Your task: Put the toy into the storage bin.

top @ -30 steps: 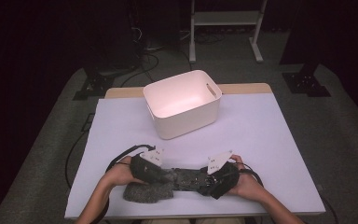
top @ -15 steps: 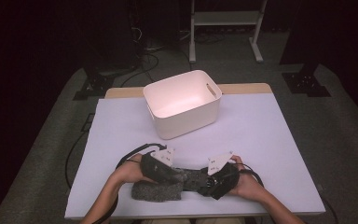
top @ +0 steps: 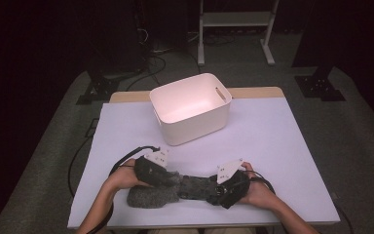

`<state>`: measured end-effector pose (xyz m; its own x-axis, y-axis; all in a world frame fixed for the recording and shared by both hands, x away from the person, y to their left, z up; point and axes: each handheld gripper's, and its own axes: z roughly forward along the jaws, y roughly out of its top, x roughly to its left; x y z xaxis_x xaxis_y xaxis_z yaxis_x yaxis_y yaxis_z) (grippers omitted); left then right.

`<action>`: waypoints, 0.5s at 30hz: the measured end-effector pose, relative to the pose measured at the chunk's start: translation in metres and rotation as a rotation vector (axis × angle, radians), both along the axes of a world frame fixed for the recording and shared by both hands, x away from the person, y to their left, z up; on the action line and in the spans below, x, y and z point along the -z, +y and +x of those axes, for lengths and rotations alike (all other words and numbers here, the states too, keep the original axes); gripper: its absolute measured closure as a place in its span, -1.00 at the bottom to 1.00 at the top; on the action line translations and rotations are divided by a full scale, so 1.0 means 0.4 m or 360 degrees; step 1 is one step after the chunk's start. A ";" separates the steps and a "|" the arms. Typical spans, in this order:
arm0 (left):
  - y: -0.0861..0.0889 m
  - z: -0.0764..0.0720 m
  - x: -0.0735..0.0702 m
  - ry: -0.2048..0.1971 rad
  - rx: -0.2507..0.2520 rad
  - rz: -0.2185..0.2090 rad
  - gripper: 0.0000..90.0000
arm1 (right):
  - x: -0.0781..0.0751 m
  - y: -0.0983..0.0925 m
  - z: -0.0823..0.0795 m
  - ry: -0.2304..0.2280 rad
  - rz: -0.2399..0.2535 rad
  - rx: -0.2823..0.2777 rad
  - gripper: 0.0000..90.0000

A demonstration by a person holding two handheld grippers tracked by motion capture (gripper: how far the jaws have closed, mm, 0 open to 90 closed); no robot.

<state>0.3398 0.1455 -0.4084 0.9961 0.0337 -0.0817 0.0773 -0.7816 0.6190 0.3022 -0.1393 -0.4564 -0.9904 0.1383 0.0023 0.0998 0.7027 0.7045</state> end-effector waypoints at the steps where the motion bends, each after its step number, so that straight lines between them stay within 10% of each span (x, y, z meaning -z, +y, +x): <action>1: -0.006 0.003 -0.003 -0.0001 0.0009 0.0007 0.67 | 0.000 0.000 0.000 -0.0003 0.0000 -0.0003 -0.47; 15: -0.134 0.016 -0.028 -0.0022 0.0172 0.0010 0.67 | 0.001 0.006 -0.003 -0.0046 -0.0007 -0.0016 -0.47</action>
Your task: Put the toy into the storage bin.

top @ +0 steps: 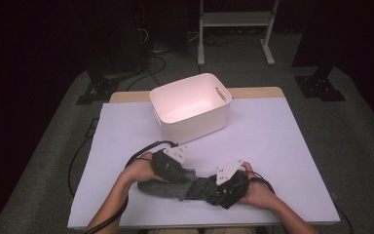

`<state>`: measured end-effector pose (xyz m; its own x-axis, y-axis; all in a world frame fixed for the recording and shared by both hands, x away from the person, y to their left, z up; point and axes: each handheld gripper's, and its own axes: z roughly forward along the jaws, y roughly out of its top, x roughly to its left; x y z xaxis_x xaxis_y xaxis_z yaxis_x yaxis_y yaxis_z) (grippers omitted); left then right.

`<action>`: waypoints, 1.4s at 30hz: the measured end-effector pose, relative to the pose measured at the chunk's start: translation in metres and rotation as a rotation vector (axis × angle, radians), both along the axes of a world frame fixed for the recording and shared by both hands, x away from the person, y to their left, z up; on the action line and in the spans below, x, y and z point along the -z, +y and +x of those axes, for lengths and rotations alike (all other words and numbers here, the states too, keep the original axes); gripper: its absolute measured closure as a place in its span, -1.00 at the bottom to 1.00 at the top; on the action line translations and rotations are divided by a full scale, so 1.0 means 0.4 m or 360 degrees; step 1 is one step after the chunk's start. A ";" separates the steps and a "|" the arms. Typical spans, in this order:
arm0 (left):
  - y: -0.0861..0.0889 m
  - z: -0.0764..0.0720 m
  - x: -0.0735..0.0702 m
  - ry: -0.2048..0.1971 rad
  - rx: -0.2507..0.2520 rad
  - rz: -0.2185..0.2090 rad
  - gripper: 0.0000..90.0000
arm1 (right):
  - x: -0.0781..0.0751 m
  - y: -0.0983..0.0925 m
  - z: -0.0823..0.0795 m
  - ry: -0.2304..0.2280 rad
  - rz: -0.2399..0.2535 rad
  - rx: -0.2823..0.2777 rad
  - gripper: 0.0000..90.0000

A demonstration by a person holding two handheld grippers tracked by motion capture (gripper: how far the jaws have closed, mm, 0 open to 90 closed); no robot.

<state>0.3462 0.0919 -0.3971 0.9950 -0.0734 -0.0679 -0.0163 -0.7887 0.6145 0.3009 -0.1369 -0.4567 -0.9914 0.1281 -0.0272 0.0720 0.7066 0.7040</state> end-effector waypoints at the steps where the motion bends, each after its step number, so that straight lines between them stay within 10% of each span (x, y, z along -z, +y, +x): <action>1: -0.013 -0.001 -0.001 0.0004 0.0026 -0.0007 0.67 | 0.000 0.001 0.000 -0.0002 0.0001 -0.0001 -0.47; 6: -0.063 -0.009 0.014 0.0009 0.0083 0.0046 0.67 | -0.001 0.002 -0.001 0.0028 0.0011 0.0023 -0.47; 24: -0.026 -0.015 0.022 0.0048 0.0035 0.0000 0.66 | -0.016 -0.037 -0.011 0.0069 0.0028 0.0095 -0.50; 34: -0.118 -0.067 0.002 0.0001 0.0231 -0.0016 0.66 | -0.020 -0.022 -0.012 0.0031 0.0058 0.0105 -0.49; 42: -0.047 -0.059 0.015 0.0028 0.0137 -0.0007 0.65 | -0.017 -0.026 -0.012 0.0027 0.0074 0.0097 -0.49</action>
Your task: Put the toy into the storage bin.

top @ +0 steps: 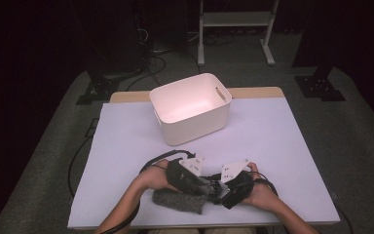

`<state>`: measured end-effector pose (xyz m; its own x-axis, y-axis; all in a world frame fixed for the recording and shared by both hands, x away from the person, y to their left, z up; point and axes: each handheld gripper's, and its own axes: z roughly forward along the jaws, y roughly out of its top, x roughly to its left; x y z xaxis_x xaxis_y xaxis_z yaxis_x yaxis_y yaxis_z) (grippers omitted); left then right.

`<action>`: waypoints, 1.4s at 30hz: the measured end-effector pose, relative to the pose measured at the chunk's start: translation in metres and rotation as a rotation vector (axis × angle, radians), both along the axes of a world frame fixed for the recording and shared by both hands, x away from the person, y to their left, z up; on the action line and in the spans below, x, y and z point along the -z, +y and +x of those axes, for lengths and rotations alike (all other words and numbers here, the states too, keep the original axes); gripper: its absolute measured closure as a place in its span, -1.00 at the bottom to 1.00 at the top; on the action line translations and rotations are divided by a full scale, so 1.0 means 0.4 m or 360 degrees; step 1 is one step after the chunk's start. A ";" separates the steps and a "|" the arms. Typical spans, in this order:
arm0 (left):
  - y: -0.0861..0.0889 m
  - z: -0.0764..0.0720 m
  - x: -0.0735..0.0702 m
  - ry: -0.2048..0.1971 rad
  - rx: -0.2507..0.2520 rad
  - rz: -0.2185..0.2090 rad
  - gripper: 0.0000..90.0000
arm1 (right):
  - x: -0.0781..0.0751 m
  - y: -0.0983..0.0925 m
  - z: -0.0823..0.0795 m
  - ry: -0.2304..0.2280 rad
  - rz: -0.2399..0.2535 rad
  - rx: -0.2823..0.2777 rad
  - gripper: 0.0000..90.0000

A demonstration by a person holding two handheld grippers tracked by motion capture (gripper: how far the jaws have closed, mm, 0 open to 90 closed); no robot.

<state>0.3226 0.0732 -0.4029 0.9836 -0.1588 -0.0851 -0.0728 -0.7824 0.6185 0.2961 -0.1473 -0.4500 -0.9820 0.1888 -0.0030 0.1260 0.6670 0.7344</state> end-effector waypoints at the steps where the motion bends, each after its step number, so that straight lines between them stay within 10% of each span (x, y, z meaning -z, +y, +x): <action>1: 0.013 0.002 0.003 0.0008 -0.0018 -0.0007 0.65 | 0.000 0.000 0.001 -0.0005 -0.0001 -0.0007 -0.49; 20: -0.089 0.024 -0.005 0.0040 0.0013 -0.0091 0.63 | 0.004 0.016 -0.001 -0.0009 0.0015 0.0010 -0.49; 36: 0.079 0.064 0.004 0.0035 -0.0253 0.0030 0.62 | 0.009 0.016 0.000 -0.0032 -0.0019 -0.0021 -0.49; 42: 0.138 0.085 0.017 0.0108 -0.0348 -0.0044 0.61 | 0.008 0.015 0.002 -0.0039 -0.0017 -0.0031 -0.49</action>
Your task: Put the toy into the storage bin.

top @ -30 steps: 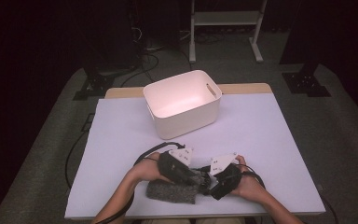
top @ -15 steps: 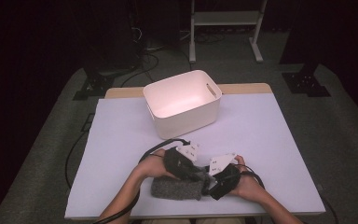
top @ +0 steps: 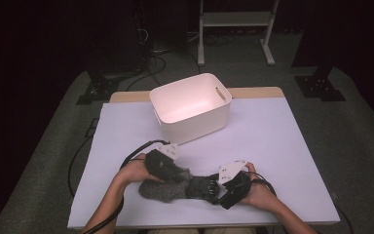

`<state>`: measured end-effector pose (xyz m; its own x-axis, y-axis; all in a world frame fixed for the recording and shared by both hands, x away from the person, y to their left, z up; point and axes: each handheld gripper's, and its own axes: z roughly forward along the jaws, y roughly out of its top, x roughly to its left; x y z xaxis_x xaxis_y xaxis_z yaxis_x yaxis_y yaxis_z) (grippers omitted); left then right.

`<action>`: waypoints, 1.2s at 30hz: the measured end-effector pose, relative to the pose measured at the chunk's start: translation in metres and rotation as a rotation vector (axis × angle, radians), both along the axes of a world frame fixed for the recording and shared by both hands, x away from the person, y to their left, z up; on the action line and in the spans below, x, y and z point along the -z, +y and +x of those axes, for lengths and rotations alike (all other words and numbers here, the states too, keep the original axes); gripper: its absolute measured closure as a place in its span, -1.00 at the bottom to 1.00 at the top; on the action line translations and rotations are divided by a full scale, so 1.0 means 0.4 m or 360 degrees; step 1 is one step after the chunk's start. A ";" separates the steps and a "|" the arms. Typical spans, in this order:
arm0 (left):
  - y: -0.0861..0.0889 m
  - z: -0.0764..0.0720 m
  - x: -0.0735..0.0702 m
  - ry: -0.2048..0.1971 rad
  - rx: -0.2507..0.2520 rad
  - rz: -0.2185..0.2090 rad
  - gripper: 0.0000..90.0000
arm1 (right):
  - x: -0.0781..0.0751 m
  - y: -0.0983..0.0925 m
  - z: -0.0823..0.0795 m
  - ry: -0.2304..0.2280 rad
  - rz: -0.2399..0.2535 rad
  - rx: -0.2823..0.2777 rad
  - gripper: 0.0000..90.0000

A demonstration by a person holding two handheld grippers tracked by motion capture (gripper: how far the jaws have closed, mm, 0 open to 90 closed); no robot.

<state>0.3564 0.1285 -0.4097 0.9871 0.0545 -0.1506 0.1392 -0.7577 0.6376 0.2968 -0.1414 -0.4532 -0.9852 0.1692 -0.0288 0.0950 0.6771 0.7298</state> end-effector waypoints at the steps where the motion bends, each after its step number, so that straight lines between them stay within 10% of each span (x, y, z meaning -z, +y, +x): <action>1: -0.001 0.001 0.002 0.0006 0.0001 -0.0016 0.61 | 0.000 0.001 -0.001 0.0001 -0.0001 0.0002 -0.49; 19: -0.215 -0.005 -0.010 -0.0023 0.0279 -0.0007 0.65 | 0.012 0.006 0.000 0.0012 -0.0049 0.0006 -0.48; 36: -0.112 -0.033 -0.004 -0.0004 0.0186 0.0027 0.61 | 0.013 0.005 0.009 0.0123 -0.0041 0.0050 -0.50</action>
<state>0.3430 0.0835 -0.4081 0.9873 -0.0587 -0.1479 0.0473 -0.7792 0.6250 0.3004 -0.1394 -0.4585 -0.9788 0.2005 0.0424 0.1720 0.6912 0.7019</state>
